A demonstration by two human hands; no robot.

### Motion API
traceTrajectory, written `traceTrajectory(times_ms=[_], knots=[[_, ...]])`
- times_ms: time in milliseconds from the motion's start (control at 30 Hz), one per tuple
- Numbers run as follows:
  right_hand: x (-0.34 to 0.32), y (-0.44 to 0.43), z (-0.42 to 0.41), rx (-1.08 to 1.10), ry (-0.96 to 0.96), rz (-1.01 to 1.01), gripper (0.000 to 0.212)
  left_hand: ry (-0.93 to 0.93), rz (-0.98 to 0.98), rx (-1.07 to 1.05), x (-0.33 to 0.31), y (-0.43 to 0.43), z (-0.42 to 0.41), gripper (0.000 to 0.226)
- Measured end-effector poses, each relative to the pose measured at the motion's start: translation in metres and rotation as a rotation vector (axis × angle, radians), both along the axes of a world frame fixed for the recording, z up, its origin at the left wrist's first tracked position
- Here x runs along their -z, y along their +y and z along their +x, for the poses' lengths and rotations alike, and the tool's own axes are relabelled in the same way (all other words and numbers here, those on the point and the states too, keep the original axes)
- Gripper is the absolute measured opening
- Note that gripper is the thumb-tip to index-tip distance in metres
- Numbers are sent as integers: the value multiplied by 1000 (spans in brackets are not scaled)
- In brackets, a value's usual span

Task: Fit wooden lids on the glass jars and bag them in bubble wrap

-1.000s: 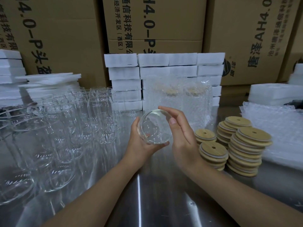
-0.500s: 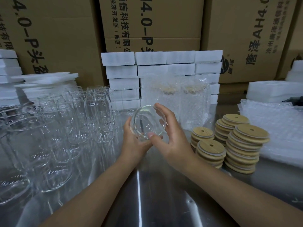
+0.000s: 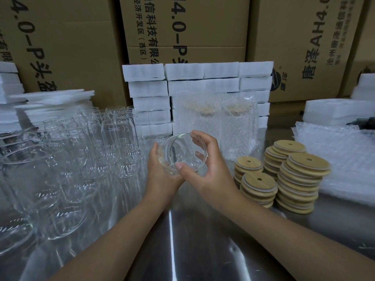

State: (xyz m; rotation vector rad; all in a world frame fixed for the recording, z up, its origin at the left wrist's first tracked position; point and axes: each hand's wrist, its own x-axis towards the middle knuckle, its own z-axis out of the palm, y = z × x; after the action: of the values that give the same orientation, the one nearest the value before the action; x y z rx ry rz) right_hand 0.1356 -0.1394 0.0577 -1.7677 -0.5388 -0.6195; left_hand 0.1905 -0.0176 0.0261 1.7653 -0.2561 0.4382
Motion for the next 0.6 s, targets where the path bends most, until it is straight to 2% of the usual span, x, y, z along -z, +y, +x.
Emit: traceTrajectory(times_ms=[133,333,400,600], knots=[[1,0,0,9,-25,-13,71,13,18,-3,-1,0,-2,113],[-2,-3,2,-27,-25,43,56,-152,98,-15,-9,-1,-12,89],[-2,-5,3,-13,-25,65,50,-134,76,33,-9,-2,-13,77],[-2,-6,5,47,-27,105,48,-21,-76,106,-7,-7,-14,91]])
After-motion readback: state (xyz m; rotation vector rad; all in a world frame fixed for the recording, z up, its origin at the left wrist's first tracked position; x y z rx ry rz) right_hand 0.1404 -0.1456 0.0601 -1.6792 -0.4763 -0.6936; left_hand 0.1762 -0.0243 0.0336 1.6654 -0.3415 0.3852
